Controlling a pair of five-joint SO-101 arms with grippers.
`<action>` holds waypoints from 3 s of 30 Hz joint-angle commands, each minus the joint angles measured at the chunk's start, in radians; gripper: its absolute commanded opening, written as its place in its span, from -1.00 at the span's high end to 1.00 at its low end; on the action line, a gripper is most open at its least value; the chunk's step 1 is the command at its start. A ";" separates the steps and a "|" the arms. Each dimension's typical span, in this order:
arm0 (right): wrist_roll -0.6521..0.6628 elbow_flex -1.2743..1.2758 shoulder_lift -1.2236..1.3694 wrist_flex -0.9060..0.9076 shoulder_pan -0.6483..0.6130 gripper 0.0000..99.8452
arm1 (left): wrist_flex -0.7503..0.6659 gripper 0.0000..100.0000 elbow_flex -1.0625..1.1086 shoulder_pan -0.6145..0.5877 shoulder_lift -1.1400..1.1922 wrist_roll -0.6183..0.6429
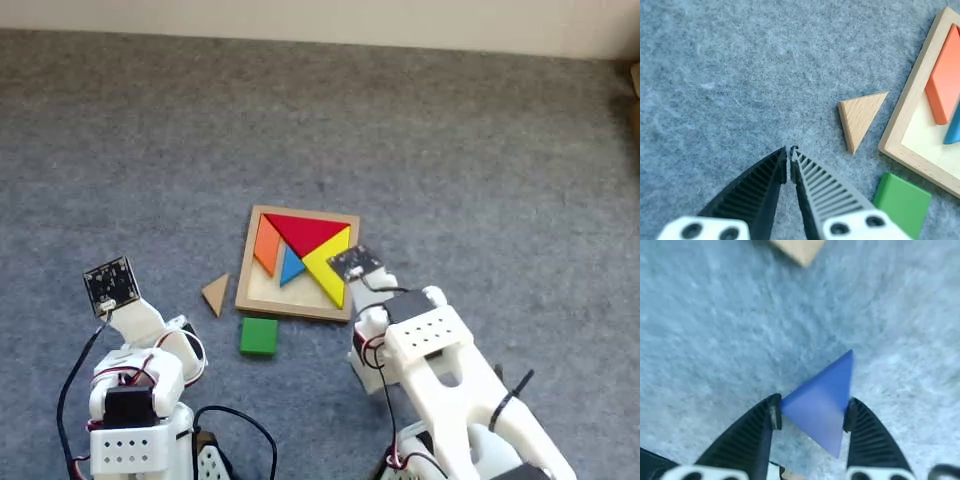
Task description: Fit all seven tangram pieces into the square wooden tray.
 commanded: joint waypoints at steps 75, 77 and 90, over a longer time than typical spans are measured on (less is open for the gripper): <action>0.009 -0.513 0.521 -0.587 -0.140 0.92 | 0.005 0.91 0.019 0.019 -0.039 -0.006; 0.009 -0.515 0.575 -0.605 -0.137 0.93 | 0.005 0.91 0.019 0.019 -0.039 -0.006; 0.009 -0.662 0.811 -0.619 -0.140 0.93 | 0.005 0.91 0.019 0.019 -0.039 -0.006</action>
